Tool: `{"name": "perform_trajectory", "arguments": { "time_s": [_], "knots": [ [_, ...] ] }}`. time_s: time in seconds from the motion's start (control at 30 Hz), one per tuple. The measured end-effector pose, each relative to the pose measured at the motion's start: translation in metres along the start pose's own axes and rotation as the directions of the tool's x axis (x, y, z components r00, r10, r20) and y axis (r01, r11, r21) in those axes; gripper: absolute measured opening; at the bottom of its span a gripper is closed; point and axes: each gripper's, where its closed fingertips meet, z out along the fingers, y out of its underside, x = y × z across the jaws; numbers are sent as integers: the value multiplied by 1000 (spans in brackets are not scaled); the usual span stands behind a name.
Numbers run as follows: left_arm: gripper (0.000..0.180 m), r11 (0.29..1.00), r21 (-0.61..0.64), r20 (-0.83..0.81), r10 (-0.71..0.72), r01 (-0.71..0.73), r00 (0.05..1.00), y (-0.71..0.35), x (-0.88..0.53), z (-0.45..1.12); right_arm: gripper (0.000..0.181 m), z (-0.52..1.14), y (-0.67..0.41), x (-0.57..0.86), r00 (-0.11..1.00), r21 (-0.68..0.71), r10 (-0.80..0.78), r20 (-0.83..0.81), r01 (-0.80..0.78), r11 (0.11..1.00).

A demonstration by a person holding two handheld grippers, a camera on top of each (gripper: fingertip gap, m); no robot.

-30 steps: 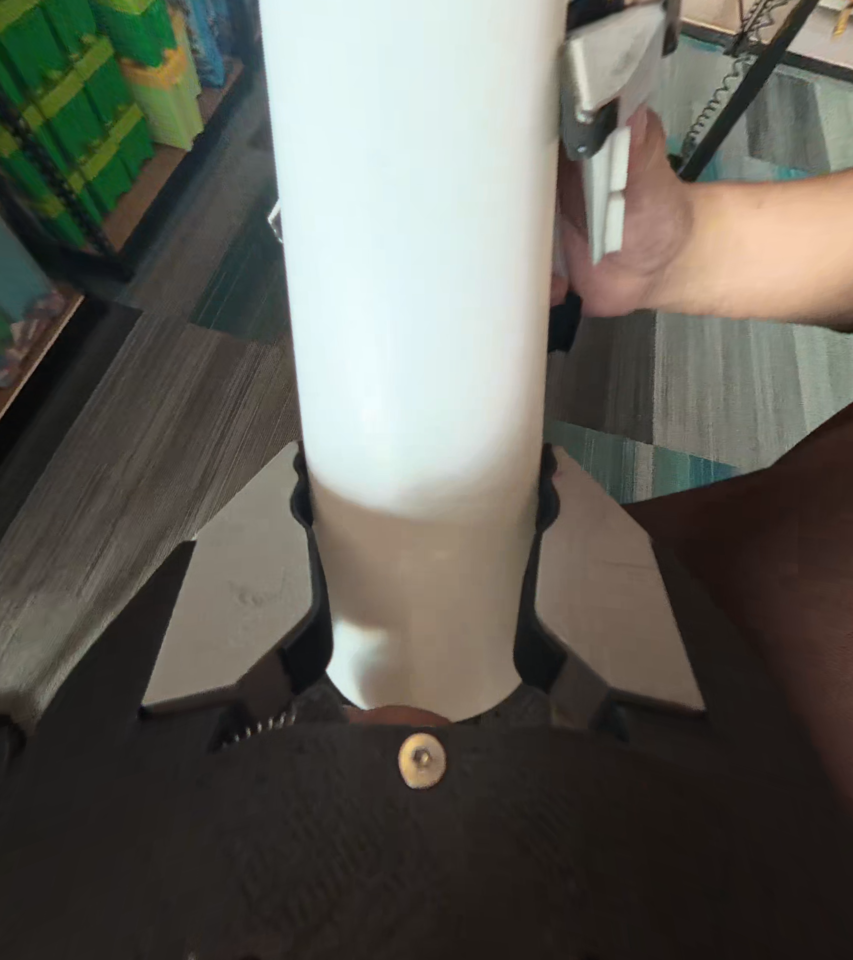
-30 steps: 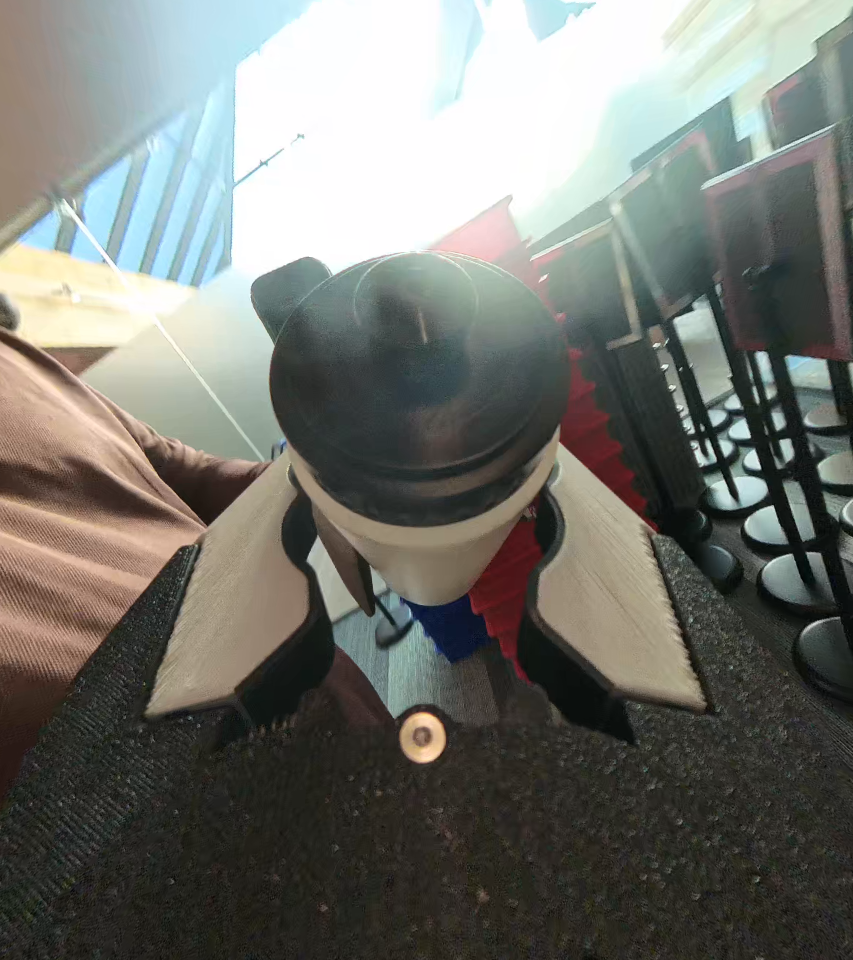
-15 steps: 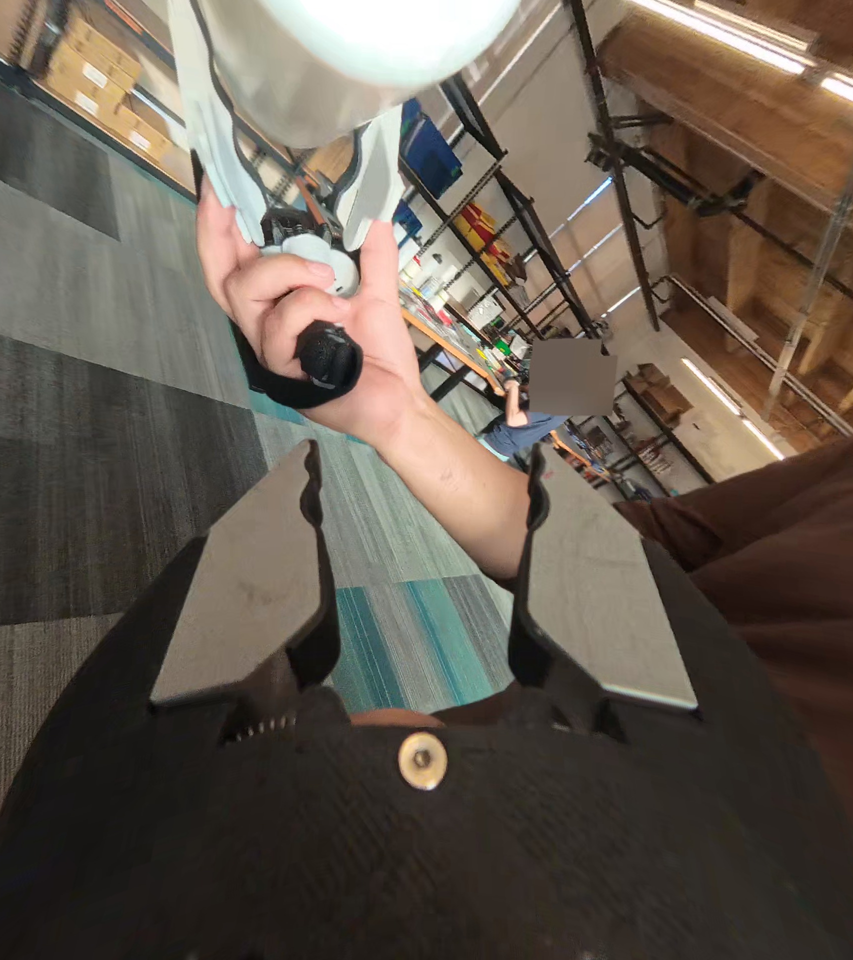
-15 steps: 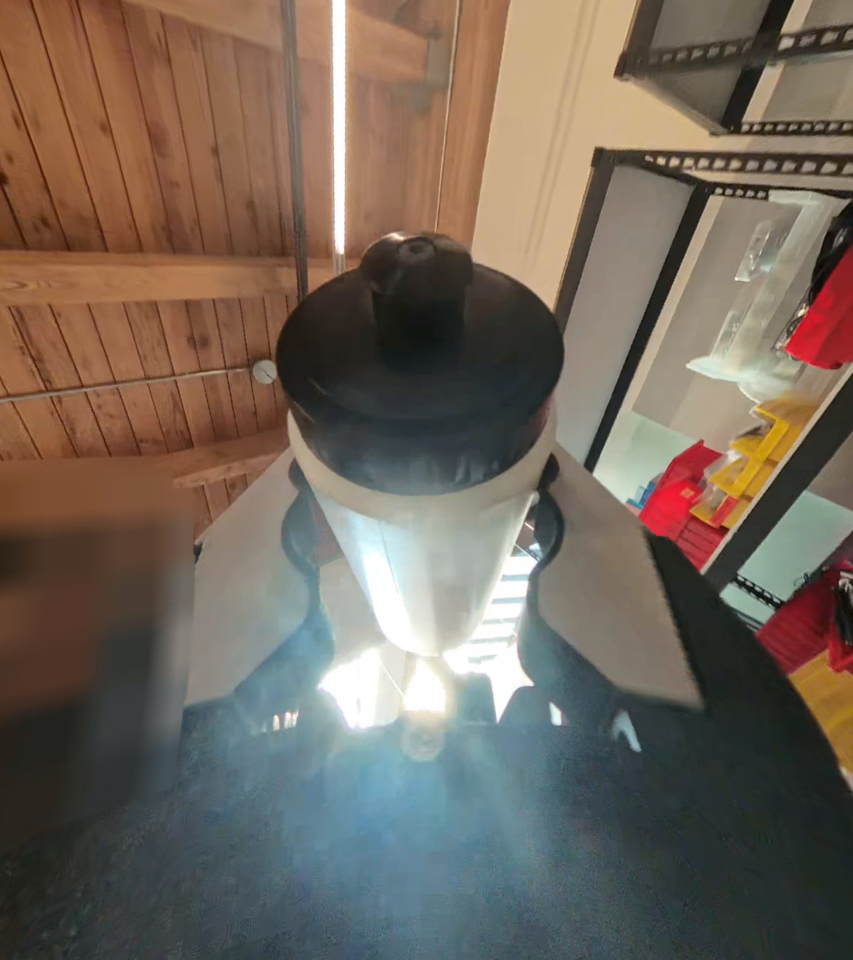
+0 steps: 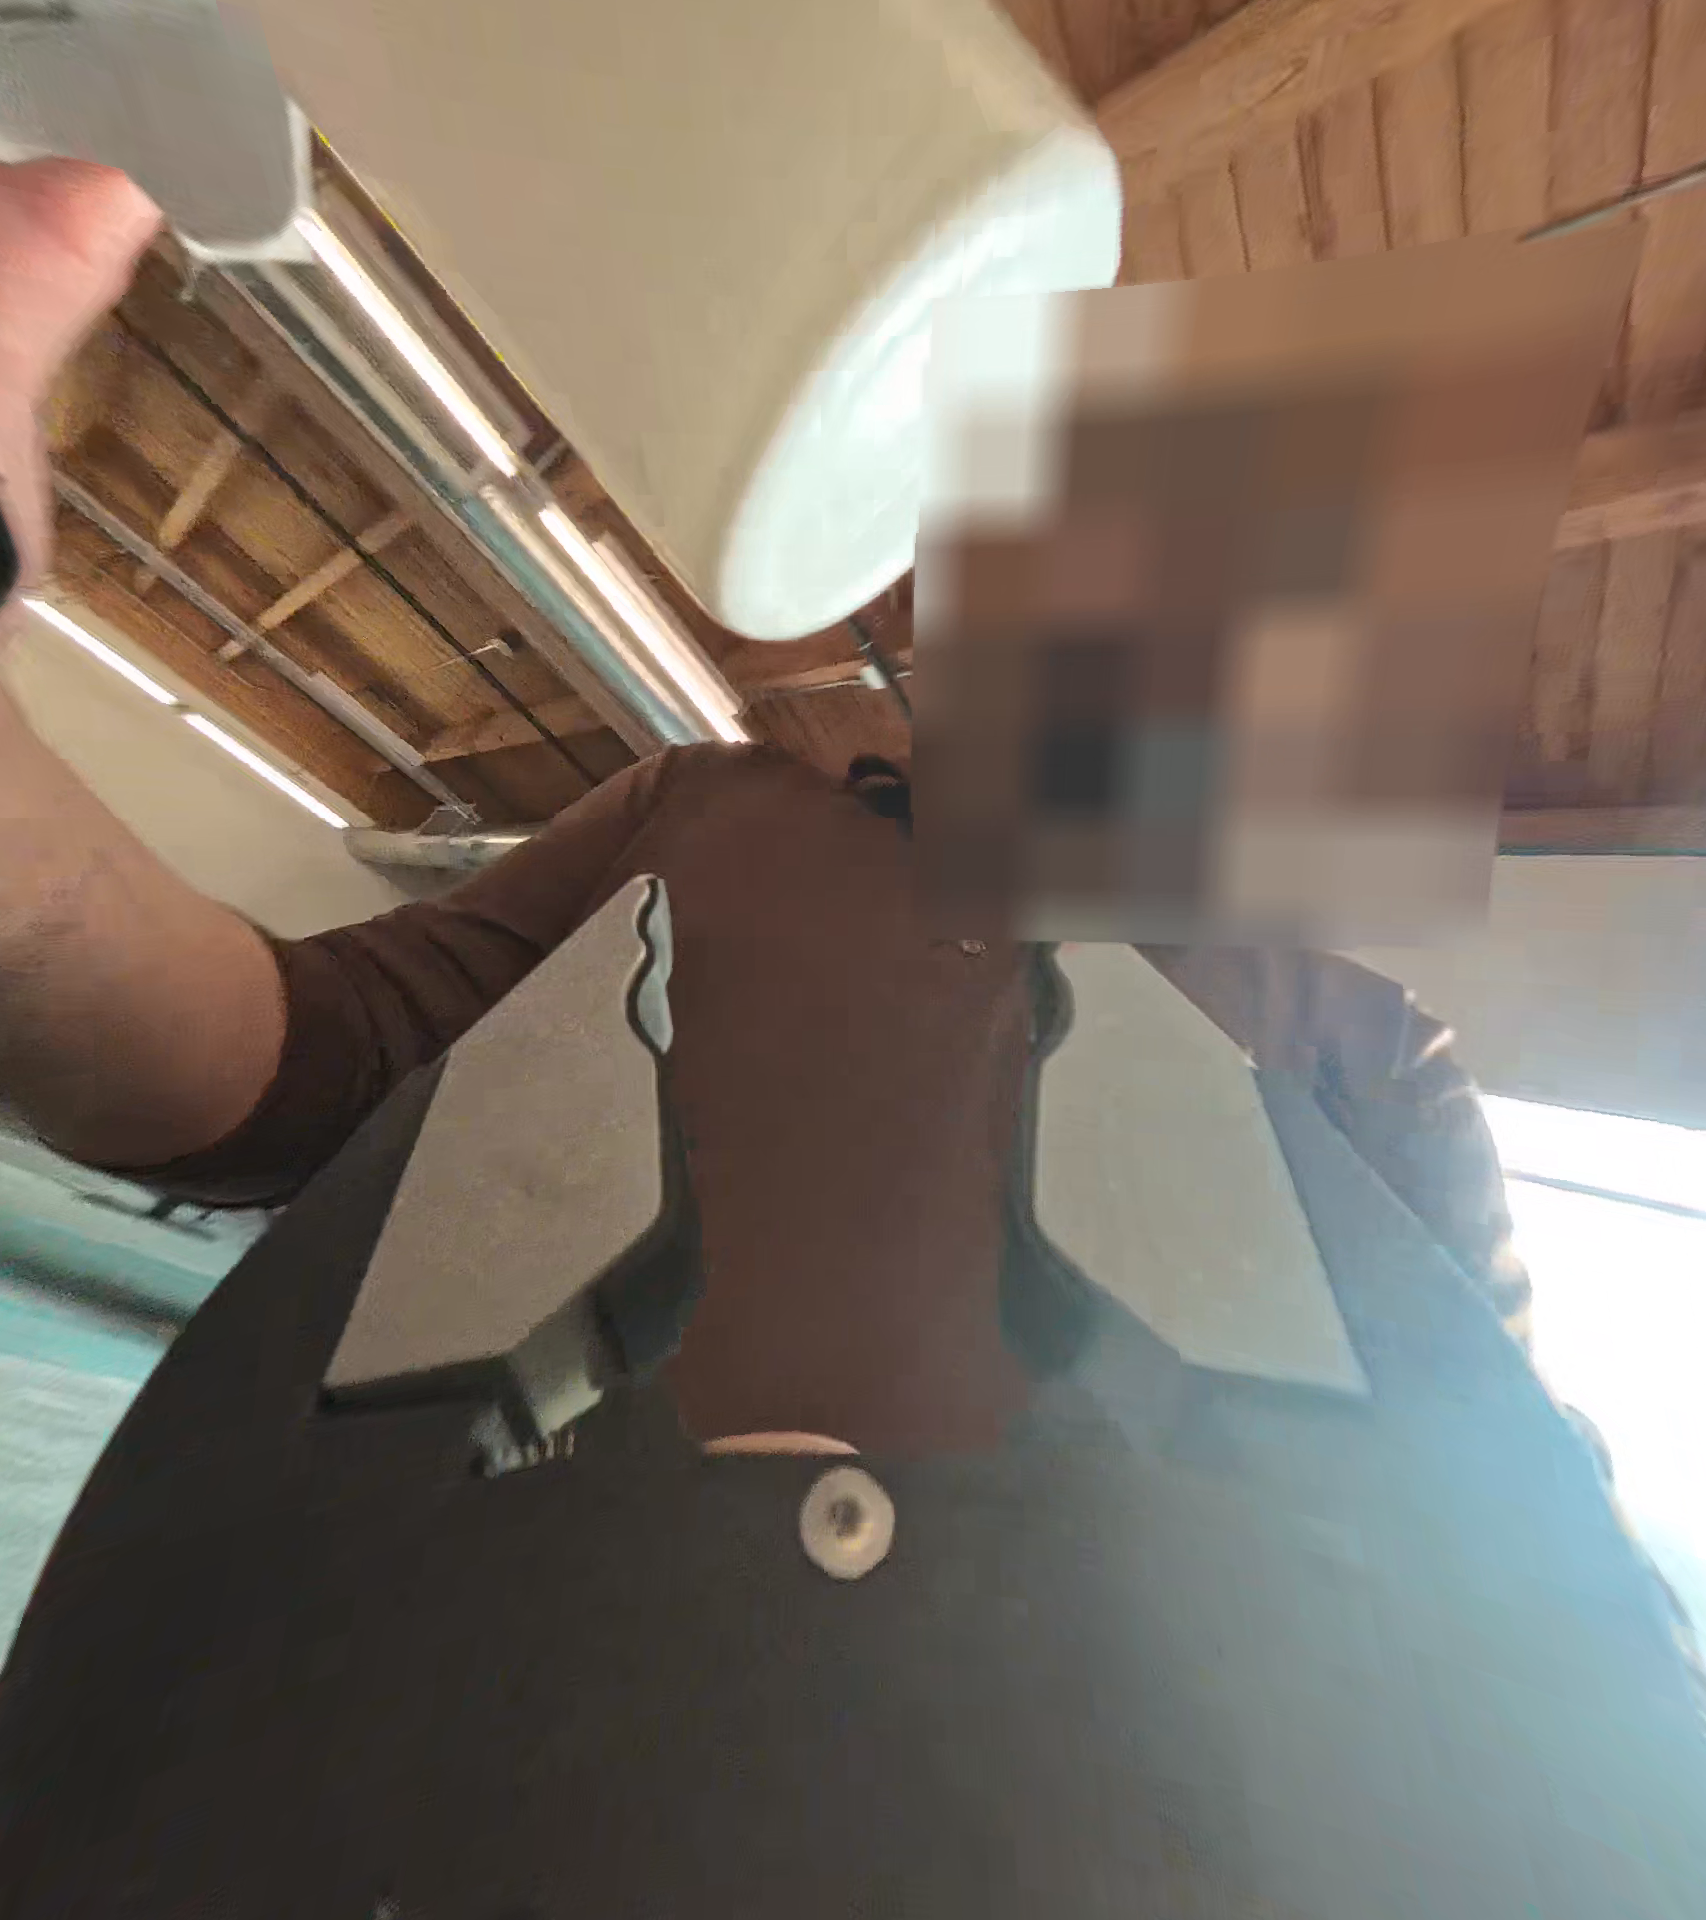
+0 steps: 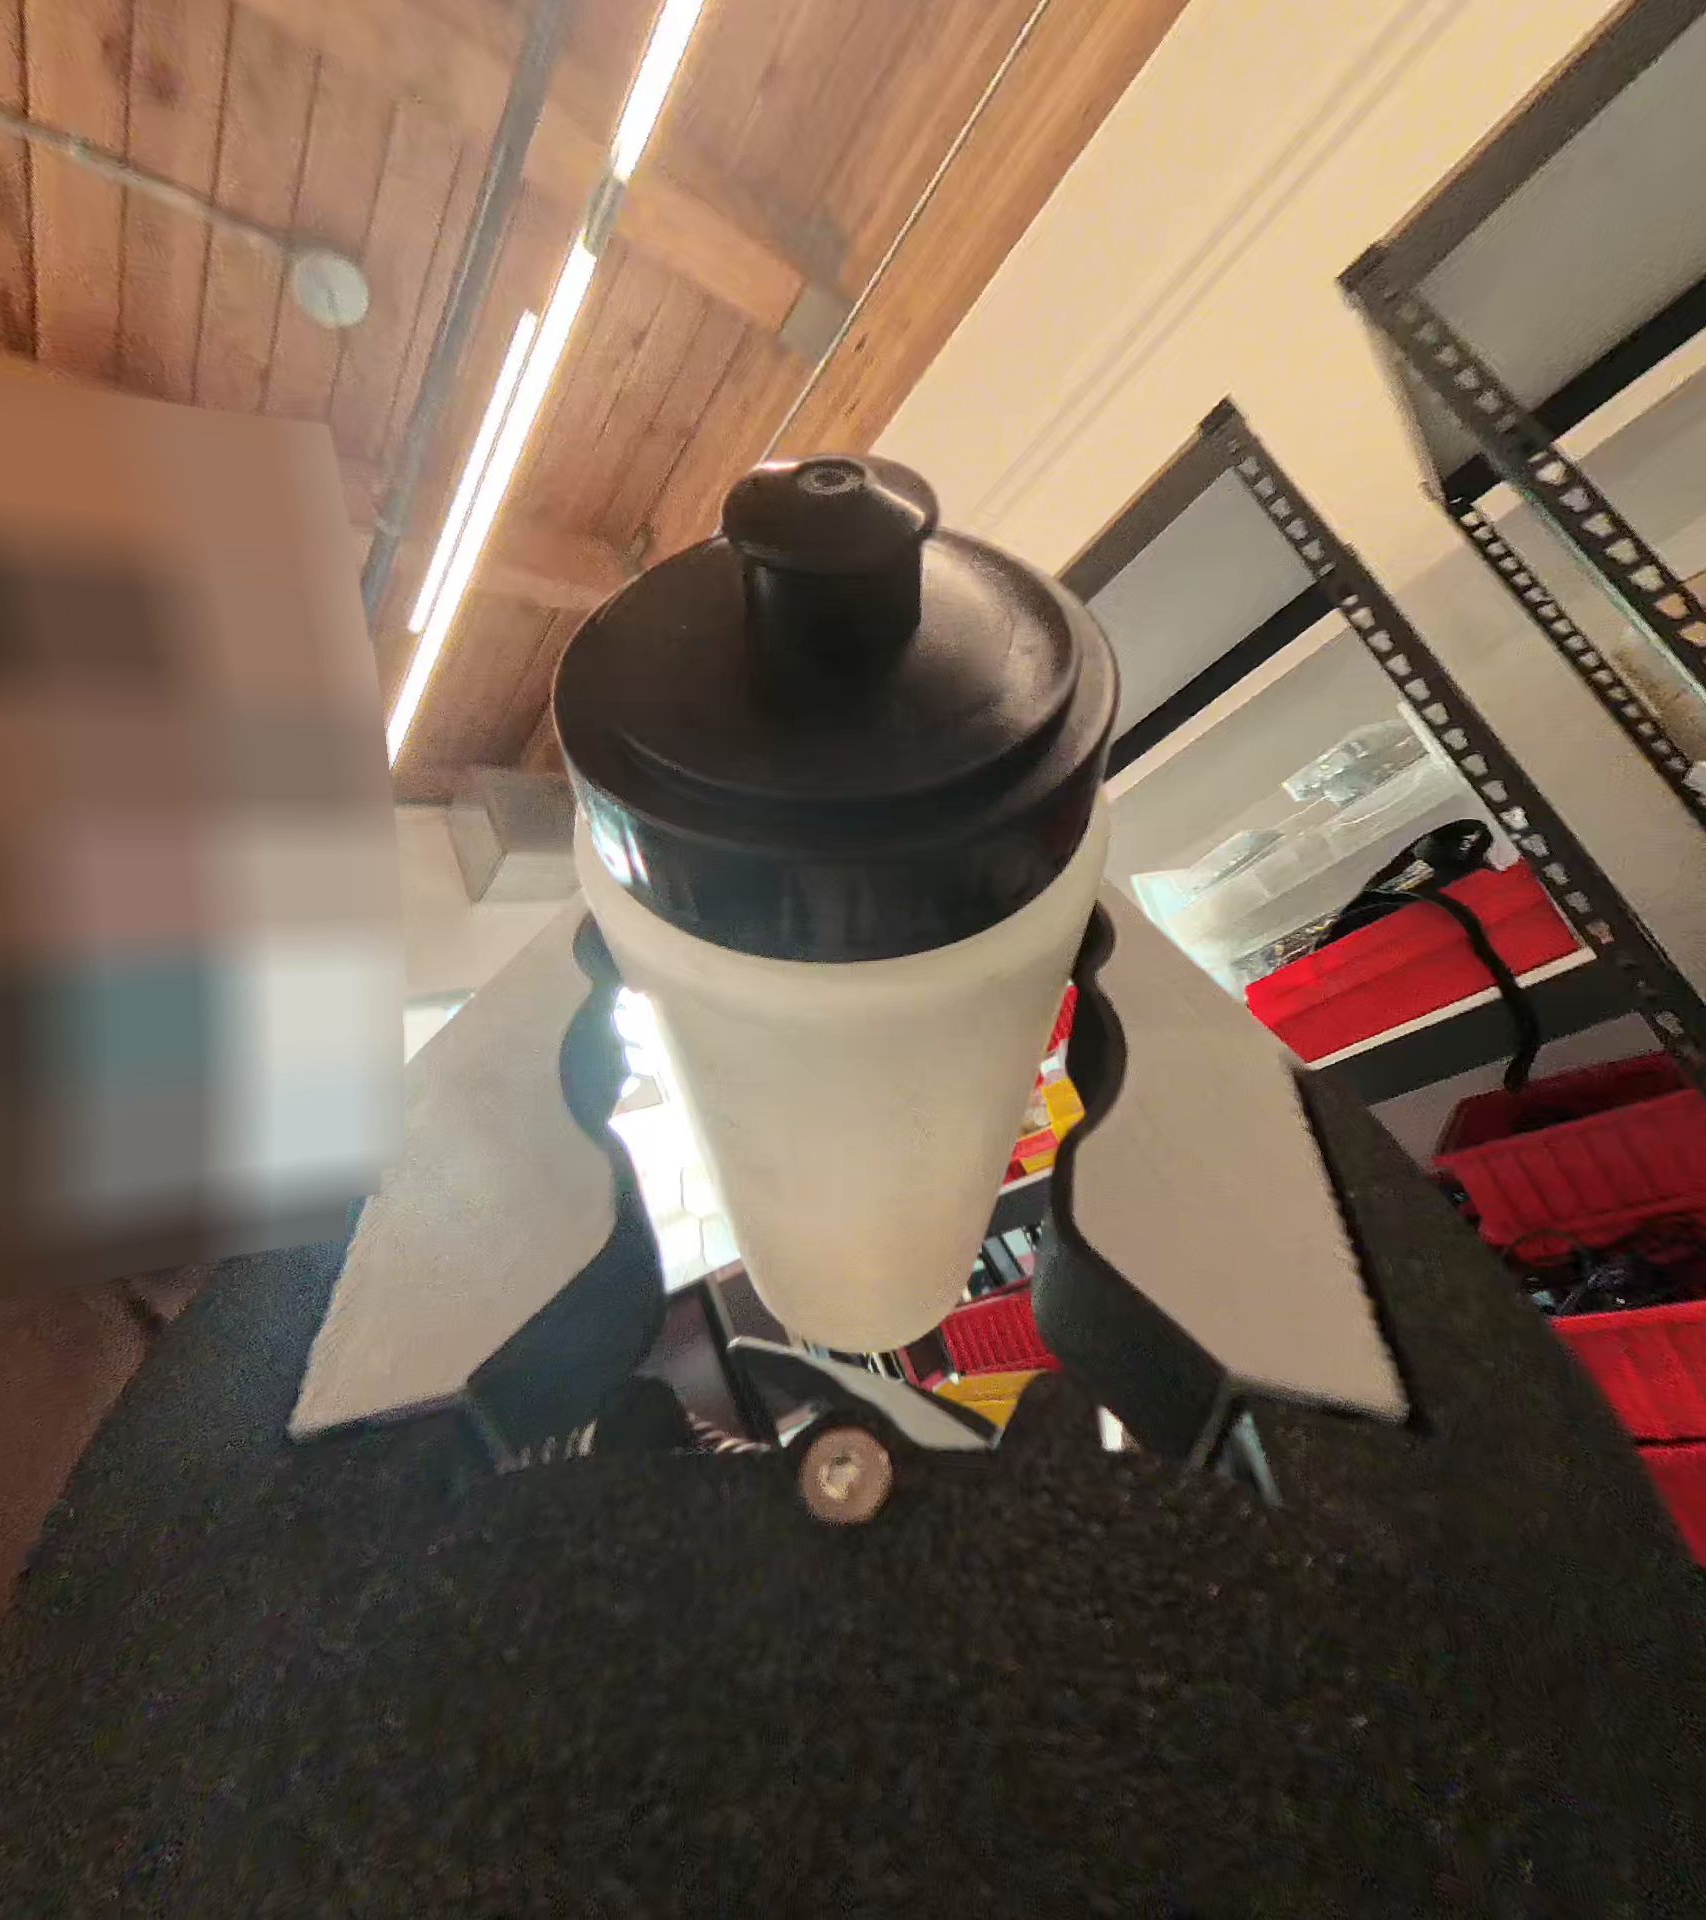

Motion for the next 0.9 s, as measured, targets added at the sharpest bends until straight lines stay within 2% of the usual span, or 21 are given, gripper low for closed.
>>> {"name": "perform_trajectory", "arguments": {
  "time_s": [0.07,0.1,0.17,0.2,0.23,0.27,0.3,0.33,0.43,0.47,0.5,0.53,0.6,0.67,0.7,0.73,0.77,0.8,0.83,0.87,0.9],
  "knots": [
    [73,1000,-15,275,-4,8,961,-48,-39,-42,85,10,-10,18,998,-42,-61,18,62,997],
    [68,1000,2,479,-20,21,877,-79,-69,-72,85,11,-16,33,994,-57,-105,-3,104,993],
    [74,997,-30,819,65,-71,570,-138,-107,-148,84,6,-37,77,967,-101,-233,-101,223,970],
    [67,987,-104,917,141,-119,373,-164,-114,-190,84,0,-49,102,940,-141,-307,-152,286,948],
    [72,974,-184,962,206,-131,181,-186,-116,-232,83,-6,-61,127,908,-185,-372,-191,339,922],
    [82,965,-234,970,240,-116,35,-201,-116,-270,84,-14,-73,154,880,-228,-421,-219,374,899],
    [85,966,-250,968,248,-70,-40,-206,-117,-303,84,-22,-83,181,863,-268,-448,-235,385,883],
    [78,974,-225,972,225,3,-66,-202,-120,-332,84,-30,-92,209,859,-301,-449,-244,373,877],
    [71,974,27,998,-15,225,-57,-162,-128,-406,84,-55,-110,299,877,-367,-360,-319,236,900],
    [58,962,89,995,-75,259,-64,-152,-126,-426,84,-60,-111,323,886,-381,-326,-329,191,904],
    [47,955,131,989,-108,267,-99,-146,-122,-448,84,-65,-114,346,890,-392,-298,-344,152,907],
    [50,952,182,979,-151,246,-136,-145,-119,-467,84,-67,-119,366,894,-392,-272,-357,121,912],
    [49,936,302,952,-288,181,-102,-152,-116,-487,84,-61,-151,393,904,-354,-241,-353,109,929],
    [43,909,362,932,-355,205,-72,-150,-111,-510,84,-40,-215,397,893,-338,-326,-310,217,916],
    [43,893,381,925,-371,239,-85,-145,-107,-526,84,-24,-257,386,854,-357,-437,-283,329,874],
    [42,870,404,914,-393,283,-99,-140,-101,-543,84,-6,-301,363,772,-383,-584,-251,475,792],
    [40,844,424,905,-409,327,-118,-137,-94,-559,84,14,-343,328,638,-403,-738,-220,629,664],
    [39,838,423,906,-401,345,-137,-143,-89,-575,85,32,-381,288,448,-421,-868,-212,760,495],
    [38,859,385,923,-356,338,-145,-158,-86,-590,84,48,-413,247,212,-444,-950,-229,846,296],
    [39,886,326,945,-293,331,-147,-179,-86,-603,83,60,-437,204,-47,-475,-965,-257,876,84],
    [44,908,264,963,-228,326,-146,-203,-88,-616,83,71,-451,162,-304,-512,-909,-285,850,-123]
  ]
}}
